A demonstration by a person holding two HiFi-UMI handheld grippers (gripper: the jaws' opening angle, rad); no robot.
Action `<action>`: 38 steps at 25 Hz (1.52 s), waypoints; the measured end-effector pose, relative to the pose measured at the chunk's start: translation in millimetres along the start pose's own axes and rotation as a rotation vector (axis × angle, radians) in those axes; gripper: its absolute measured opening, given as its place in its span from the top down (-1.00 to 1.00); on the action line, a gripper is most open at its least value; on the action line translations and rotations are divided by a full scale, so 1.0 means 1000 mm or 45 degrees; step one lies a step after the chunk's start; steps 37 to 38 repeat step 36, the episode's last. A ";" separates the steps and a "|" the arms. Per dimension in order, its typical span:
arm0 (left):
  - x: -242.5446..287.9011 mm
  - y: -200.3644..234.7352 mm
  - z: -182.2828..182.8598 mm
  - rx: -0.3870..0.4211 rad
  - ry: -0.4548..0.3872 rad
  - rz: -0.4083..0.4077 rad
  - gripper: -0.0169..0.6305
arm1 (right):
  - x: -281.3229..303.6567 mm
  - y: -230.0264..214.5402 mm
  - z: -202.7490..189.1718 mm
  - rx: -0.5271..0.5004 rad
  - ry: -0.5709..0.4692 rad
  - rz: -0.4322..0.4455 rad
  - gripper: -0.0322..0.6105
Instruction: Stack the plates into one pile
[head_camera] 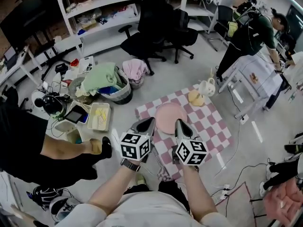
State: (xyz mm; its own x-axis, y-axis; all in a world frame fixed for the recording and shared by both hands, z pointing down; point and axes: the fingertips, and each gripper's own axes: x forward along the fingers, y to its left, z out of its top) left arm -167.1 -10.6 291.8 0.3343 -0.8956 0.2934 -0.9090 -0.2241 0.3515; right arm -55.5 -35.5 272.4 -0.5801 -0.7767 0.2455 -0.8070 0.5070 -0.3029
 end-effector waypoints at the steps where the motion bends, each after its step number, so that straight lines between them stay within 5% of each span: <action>1: -0.006 -0.002 0.009 0.018 -0.021 -0.008 0.93 | -0.003 0.008 0.008 -0.006 -0.025 0.014 0.87; 14: -0.071 -0.020 0.087 0.091 -0.240 -0.022 0.93 | -0.028 0.071 0.078 -0.095 -0.214 0.127 0.87; 38: -0.094 0.014 0.111 0.146 -0.341 0.080 0.93 | -0.022 0.089 0.086 -0.158 -0.248 0.173 0.87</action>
